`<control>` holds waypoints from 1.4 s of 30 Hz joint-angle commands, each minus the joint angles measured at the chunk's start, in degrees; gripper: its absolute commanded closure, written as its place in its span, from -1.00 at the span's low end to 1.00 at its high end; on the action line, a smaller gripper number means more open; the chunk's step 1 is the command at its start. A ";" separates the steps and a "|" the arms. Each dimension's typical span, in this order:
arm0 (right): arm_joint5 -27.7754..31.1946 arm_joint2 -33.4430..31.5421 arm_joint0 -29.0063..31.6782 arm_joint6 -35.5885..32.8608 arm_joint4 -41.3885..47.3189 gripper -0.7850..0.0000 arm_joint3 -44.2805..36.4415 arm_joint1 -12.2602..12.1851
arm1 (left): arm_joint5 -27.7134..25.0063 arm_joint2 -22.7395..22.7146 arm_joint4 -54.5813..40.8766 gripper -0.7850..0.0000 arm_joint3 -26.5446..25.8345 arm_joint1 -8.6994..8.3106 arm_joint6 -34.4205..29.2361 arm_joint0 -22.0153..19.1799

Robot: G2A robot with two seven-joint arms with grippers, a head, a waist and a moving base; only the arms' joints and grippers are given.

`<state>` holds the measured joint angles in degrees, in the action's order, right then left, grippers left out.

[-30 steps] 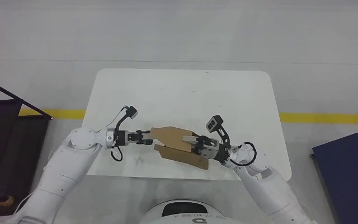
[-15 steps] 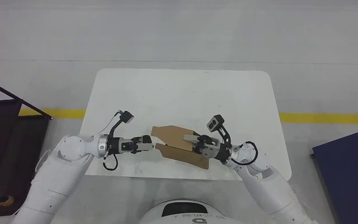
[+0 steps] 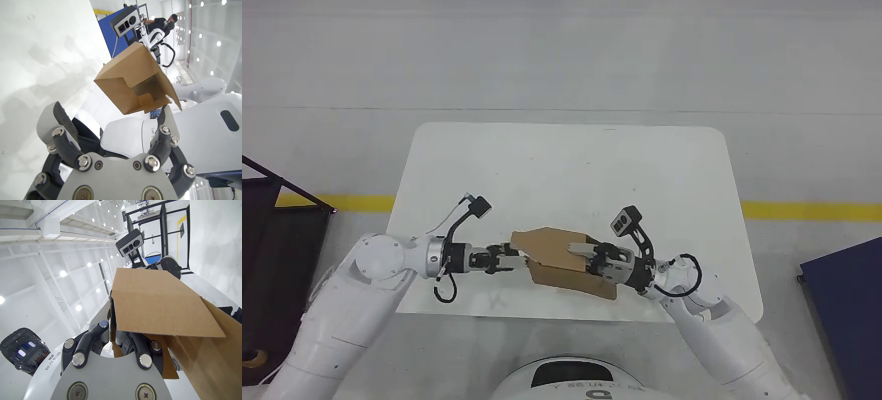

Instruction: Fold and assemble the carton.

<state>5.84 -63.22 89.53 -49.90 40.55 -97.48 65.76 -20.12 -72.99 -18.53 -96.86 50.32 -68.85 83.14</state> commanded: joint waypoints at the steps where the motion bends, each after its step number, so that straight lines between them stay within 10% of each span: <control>1: 0.02 0.01 0.03 -0.02 0.00 1.00 -0.03 -0.01 | 0.92 1.04 1.03 -1.00 0.53 0.17 0.70 -1.00; 25: -0.22 0.51 -0.72 0.14 0.23 1.00 0.79 0.06 | 5.28 4.63 4.86 -1.00 -0.17 0.75 3.89 -3.92; 42: -0.40 0.24 -0.94 -0.01 1.01 1.00 1.18 0.05 | 3.55 -2.71 5.35 -1.00 -2.48 -1.08 3.47 5.01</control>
<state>5.43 -63.01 88.61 -49.90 41.55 -96.30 65.80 -16.44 -75.04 -13.01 -99.40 49.36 -65.50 87.48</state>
